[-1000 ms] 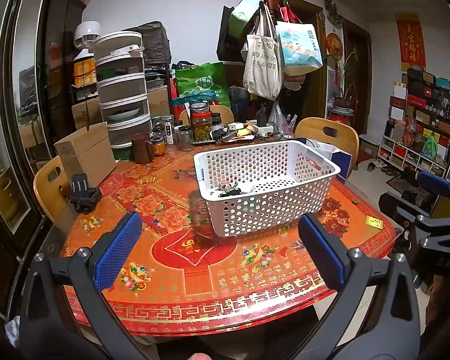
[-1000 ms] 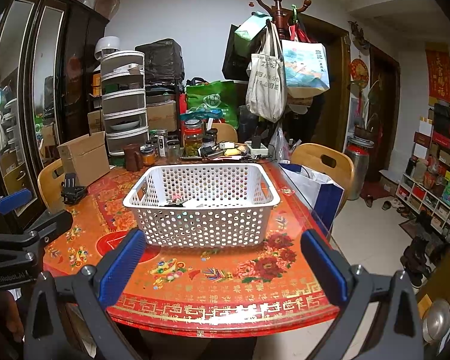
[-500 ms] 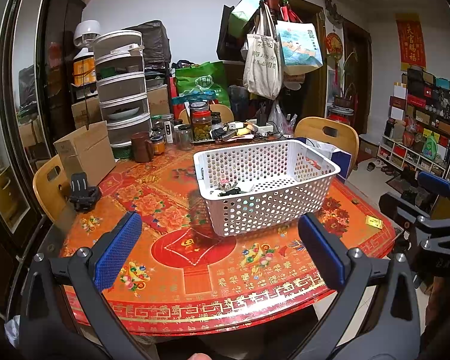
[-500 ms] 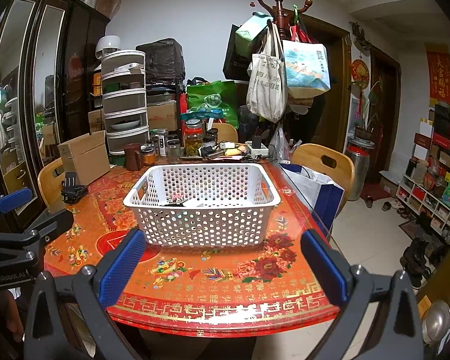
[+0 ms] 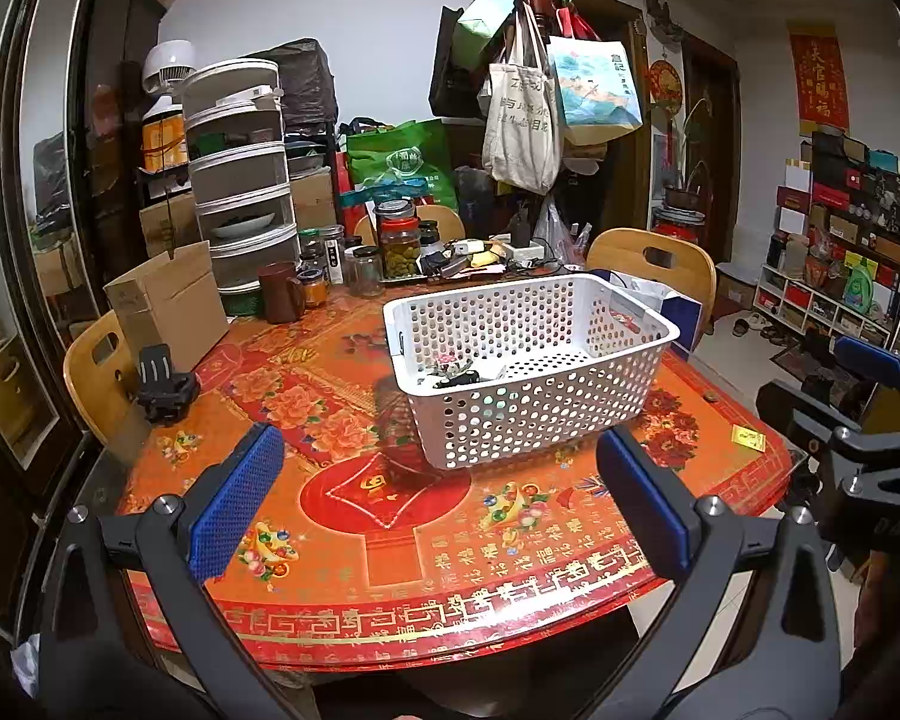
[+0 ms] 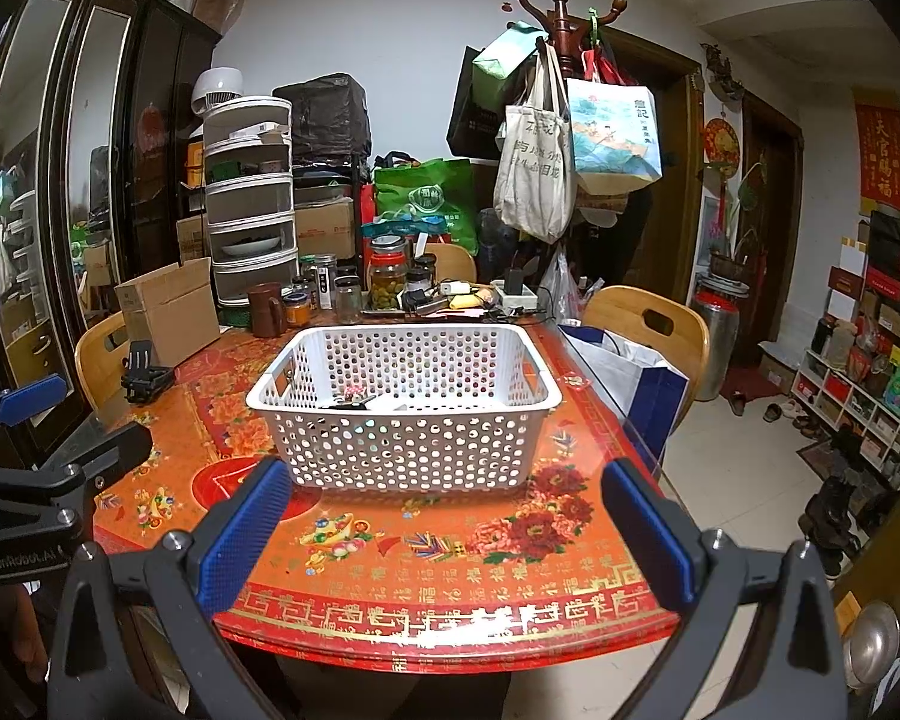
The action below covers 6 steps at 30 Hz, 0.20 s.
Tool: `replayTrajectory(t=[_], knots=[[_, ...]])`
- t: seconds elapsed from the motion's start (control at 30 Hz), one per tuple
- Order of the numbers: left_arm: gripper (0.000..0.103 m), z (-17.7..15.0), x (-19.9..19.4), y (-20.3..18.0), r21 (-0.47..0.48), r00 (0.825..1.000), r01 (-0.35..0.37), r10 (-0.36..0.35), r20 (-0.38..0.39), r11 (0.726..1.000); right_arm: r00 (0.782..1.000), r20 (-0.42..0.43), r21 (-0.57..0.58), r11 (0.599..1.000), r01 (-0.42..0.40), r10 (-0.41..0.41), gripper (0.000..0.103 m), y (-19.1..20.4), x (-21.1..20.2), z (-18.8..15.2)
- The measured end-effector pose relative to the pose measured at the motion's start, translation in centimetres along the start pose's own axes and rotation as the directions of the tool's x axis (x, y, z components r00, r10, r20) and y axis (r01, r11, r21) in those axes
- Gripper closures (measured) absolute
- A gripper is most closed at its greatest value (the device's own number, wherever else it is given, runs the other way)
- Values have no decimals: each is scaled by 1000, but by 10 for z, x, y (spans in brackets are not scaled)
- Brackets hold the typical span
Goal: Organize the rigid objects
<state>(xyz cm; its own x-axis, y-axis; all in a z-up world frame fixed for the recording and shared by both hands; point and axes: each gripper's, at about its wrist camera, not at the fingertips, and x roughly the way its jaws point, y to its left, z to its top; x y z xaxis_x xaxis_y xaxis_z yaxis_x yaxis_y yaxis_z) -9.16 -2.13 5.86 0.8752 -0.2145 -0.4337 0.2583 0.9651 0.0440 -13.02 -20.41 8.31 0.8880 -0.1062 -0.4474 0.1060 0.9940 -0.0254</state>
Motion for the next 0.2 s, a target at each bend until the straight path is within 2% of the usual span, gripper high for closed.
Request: replayTrajectory(t=[0.2], knots=[[0, -1, 0, 2, -3, 1000, 3, -3, 2, 1000, 1000, -2, -3, 1000, -3, 3, 0, 0, 1, 0]])
